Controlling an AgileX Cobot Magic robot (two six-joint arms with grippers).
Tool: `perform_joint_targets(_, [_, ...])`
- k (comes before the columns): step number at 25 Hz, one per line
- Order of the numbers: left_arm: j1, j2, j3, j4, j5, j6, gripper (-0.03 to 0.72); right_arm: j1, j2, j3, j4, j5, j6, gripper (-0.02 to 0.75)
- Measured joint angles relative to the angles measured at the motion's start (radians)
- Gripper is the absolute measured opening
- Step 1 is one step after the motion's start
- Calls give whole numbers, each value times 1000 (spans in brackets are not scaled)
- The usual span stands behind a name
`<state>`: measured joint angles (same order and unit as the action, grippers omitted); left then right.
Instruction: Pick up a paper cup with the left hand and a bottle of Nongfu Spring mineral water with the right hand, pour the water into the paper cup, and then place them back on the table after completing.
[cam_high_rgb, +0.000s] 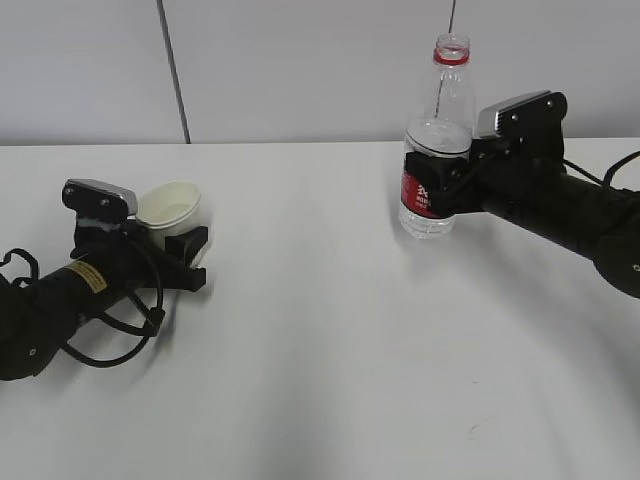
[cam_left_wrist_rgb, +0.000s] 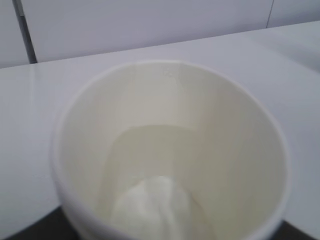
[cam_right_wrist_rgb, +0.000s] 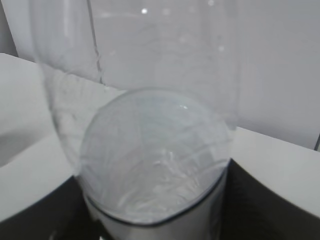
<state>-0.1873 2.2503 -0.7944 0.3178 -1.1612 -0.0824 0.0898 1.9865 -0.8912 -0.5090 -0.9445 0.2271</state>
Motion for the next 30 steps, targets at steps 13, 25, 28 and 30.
perform_joint_targets(13, [0, 1, 0, -38, 15, 3, 582, 0, 0, 11, 0, 0, 6, 432])
perform_joint_targets(25, [0, -24, 88, -48, 21, 3, 597, 0, 0, 11, 0, 0, 6, 432])
perform_joint_targets(28, [0, -66, 135, -48, 21, 3, 596, 0, 0, 11, 0, 0, 6, 432])
perform_joint_targets(30, [0, -97, 164, -48, 21, 3, 594, 0, 0, 11, 0, 0, 6, 432])
